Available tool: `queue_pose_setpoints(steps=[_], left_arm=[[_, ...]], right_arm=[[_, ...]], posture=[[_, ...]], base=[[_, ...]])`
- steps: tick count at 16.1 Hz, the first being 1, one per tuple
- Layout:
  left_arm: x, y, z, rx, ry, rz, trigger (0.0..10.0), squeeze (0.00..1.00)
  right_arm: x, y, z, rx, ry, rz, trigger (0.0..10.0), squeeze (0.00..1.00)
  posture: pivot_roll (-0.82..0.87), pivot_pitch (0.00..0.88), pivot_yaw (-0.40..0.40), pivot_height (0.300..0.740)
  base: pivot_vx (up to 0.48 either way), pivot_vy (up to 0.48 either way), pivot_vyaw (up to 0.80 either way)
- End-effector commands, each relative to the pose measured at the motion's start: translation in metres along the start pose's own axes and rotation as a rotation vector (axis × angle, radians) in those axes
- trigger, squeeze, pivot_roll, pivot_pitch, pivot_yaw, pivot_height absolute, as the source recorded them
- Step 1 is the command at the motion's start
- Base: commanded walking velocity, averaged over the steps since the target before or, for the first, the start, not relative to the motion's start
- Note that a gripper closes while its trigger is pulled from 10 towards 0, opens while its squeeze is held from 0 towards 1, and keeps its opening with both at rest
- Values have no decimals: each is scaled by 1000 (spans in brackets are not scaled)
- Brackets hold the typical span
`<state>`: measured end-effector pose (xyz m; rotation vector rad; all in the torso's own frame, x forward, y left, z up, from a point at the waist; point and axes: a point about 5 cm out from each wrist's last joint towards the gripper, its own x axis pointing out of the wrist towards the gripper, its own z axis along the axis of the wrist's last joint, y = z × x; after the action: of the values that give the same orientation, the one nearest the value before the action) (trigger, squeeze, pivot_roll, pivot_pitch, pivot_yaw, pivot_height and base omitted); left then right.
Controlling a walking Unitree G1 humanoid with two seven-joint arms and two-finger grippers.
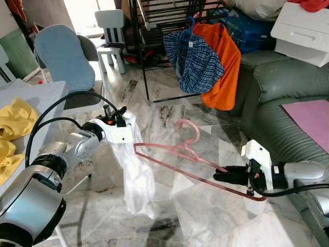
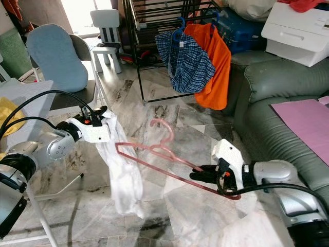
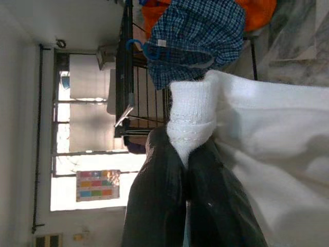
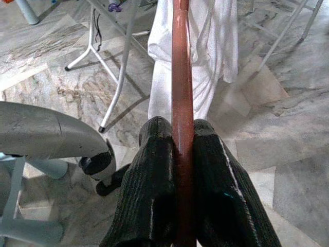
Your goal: Hang hanger
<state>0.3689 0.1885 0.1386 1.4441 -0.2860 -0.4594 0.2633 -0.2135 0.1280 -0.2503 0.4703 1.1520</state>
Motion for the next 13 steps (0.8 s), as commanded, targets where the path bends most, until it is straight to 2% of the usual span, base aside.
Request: queue_pose_setpoints(steps=[1,2,6,8,10,13], left_arm=[[2,18,-4,-14,11,60,10000,0],[4,20,0,-73,-21,50,10000,0],[3,27,9,-131,-119,57,10000,0],[0,33,16,-161,-200,79,10000,0],[-3,34,23,-185,-263,97,10000,0],[-7,26,34,-239,-323,98,10000,0]], right_arm=[[5,4,4,-34,-2,34,10000,0],[7,2,-3,-30,28,10,10000,0],[12,-13,-18,-47,95,-136,10000,0],[14,-26,-25,-50,119,-251,10000,0],[19,-32,-27,-30,108,-296,10000,0],[26,-41,-30,-18,120,-371,10000,0]], posture=[[-193,0,105,740],[-193,0,106,740],[-192,0,104,740],[-182,0,99,740],[-178,0,95,740],[-168,0,87,740]], base=[[0,0,0],[0,0,0],[0,0,0],[0,0,0],[0,0,0],[0,0,0]])
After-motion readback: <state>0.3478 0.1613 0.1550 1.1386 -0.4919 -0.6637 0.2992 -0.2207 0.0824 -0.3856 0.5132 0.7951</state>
